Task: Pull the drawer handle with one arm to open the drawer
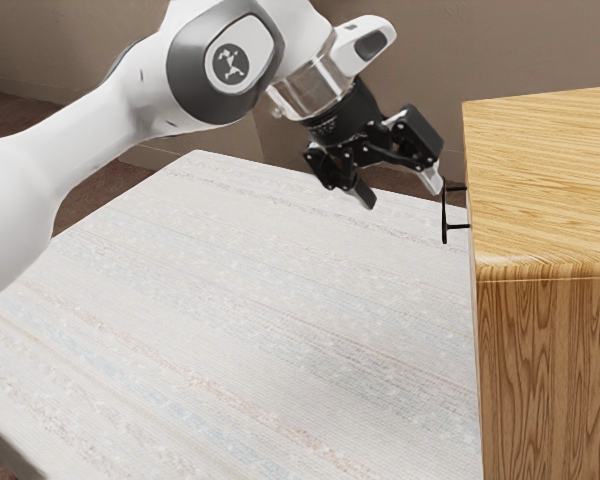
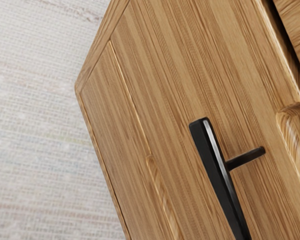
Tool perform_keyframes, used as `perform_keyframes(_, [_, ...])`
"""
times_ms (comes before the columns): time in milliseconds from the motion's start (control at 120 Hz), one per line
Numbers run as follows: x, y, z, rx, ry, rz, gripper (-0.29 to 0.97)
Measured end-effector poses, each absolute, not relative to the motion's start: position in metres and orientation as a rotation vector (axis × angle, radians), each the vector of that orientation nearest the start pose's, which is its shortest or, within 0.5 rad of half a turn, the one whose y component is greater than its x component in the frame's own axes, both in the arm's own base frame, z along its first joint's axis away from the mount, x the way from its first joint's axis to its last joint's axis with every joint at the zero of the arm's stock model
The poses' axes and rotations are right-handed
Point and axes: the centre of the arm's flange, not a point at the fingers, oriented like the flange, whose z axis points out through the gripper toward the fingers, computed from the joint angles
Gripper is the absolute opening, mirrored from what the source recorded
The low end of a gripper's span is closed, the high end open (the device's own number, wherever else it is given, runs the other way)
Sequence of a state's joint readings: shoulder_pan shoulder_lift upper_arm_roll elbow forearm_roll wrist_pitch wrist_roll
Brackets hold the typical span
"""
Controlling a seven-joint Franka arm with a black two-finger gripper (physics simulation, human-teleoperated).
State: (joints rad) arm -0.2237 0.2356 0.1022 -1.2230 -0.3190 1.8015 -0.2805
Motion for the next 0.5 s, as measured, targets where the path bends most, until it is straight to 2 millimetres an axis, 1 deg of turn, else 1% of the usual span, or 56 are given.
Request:
perform_keyframes(133, [0.6381, -0.1155, 0.6751, -3.460, -0.319, -0.486, 0.68])
perform_keyframes(308, [0.6384, -0.1232, 0.6734, -3.469, -0.321, -0.491, 0.68])
perform_keyframes(500, [0.6391, -0.1232, 0.6699, -3.474, -0.343, -0.483, 0.68])
